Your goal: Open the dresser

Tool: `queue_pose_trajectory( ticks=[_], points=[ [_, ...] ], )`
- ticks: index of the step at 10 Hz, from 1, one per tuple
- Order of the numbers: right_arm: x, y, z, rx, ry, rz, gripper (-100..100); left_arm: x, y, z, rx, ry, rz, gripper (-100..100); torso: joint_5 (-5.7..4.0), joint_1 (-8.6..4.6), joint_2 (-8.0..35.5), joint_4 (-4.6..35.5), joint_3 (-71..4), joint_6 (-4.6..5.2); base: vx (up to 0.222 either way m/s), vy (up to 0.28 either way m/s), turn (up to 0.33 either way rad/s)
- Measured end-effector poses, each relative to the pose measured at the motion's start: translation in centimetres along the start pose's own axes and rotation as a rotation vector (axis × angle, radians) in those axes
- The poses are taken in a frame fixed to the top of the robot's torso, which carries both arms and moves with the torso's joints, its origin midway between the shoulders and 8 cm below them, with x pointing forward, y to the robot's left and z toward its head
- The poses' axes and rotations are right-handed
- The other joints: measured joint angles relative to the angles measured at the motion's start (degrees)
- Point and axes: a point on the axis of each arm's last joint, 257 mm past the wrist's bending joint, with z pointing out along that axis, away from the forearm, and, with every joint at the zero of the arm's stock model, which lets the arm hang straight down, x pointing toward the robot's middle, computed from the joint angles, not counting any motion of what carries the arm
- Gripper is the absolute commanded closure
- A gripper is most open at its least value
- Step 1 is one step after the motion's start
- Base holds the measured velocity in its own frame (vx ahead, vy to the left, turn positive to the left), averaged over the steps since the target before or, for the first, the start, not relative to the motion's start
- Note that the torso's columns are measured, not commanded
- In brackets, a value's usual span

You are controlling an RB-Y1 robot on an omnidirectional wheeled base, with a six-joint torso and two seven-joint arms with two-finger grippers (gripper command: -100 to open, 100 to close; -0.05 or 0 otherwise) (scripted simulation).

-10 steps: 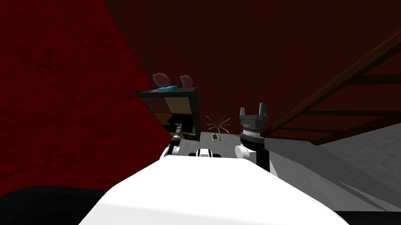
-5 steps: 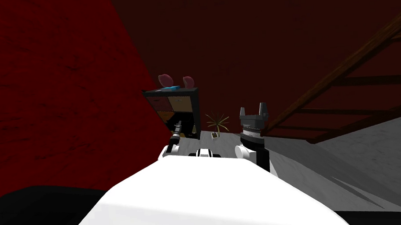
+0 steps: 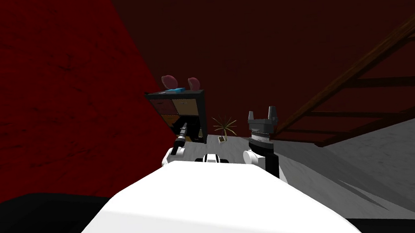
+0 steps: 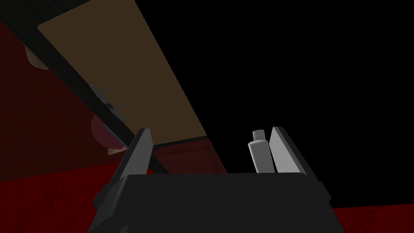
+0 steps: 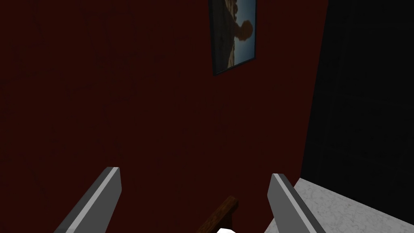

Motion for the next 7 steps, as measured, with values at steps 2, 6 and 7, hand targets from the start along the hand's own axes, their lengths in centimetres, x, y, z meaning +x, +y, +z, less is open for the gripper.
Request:
queue_pose_trajectory(
  ticks=[2, 6, 7],
  points=[
    [0.0, 0.0, 0.0, 0.0, 0.0, 0.0, 0, -0.24, -0.09, 0.22, -0.013, 0.002, -0.002, 0, -0.03, -0.07, 0.07, 0.03, 0.05, -0.03, -0.004, -0.002, -0.002],
    [0.0, 0.0, 0.0, 0.0, 0.0, 0.0, 0, -0.17, 0.43, 0.03, -0.026, 0.003, -0.003, 0, 0.08, 0.03, -0.14, -0.15, -0.08, 0.01, 0.0, 0.0, 0.0],
    [0.0, 0.0, 0.0, 0.0, 0.0, 0.0, 0, -0.17, 0.47, 0.02, -0.027, 0.003, -0.003, 0, 0.09, 0.04, -0.16, -0.17, -0.08, 0.01, 0.0, 0.0, 0.0]
  ],
)
